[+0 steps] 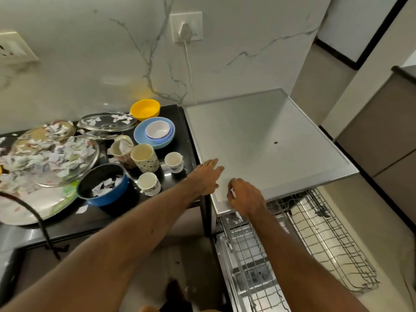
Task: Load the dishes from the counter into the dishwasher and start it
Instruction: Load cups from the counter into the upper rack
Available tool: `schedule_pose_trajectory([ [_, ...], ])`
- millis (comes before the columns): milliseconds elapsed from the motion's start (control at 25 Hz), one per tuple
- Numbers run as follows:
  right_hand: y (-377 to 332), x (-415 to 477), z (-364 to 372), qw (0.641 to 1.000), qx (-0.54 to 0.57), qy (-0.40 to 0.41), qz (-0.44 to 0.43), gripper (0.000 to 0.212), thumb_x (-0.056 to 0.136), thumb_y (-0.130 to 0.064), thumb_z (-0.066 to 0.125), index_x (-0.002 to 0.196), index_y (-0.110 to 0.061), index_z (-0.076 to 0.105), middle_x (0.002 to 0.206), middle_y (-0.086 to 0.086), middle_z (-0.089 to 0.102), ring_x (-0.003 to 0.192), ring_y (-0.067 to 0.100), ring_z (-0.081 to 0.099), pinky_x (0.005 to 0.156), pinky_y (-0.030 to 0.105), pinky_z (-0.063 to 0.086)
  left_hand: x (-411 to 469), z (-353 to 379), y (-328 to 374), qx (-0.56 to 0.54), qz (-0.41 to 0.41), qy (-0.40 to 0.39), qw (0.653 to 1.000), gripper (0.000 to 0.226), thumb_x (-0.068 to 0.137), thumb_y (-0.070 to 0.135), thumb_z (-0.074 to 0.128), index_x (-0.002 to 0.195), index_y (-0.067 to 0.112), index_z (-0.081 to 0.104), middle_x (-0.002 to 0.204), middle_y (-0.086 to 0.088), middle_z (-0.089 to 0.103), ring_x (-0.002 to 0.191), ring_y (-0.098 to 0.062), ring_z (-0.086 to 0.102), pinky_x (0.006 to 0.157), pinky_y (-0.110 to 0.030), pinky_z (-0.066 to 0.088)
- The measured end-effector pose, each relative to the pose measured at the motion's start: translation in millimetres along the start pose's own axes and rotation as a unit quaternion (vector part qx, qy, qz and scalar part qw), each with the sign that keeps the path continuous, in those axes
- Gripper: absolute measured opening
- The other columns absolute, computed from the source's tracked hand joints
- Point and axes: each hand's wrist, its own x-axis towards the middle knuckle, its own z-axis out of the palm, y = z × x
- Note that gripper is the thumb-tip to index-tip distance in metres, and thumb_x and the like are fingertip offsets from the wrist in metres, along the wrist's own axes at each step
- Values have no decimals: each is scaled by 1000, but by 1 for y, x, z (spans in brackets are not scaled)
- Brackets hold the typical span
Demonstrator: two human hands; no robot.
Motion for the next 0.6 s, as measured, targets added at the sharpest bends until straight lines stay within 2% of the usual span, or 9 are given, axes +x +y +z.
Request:
schedule_pose_trajectory([
  [160, -45, 20, 8, 998, 24, 1, -51, 17, 101, -31, 57, 116, -24, 58, 112, -2, 64, 90, 19, 63, 77, 35, 54, -27, -4, -65, -26, -64, 40, 997, 77, 95, 32, 68, 160, 18, 29, 169, -17, 14, 154, -38, 22, 122, -53, 31],
  [320, -78, 42, 12, 997, 38, 3, -66, 16, 102, -32, 58, 116, -25, 58, 113, -4, 64, 89, 17, 64, 80, 36, 58, -48, -8, -116, -65, -111, 13, 992, 81, 93, 30, 74, 159, 18, 28, 171, -14, 11, 153, -39, 25, 118, -50, 39],
  [600, -98, 61, 10, 998, 30, 18, -55, 14, 101, -31, 57, 114, -26, 57, 110, -5, 64, 87, 16, 63, 77, 33, 56, -47, -6, -142, -86, -92, 7, 992, 82, 91, 27, 77, 158, 18, 30, 169, -13, 20, 149, -37, 35, 117, -47, 39],
])
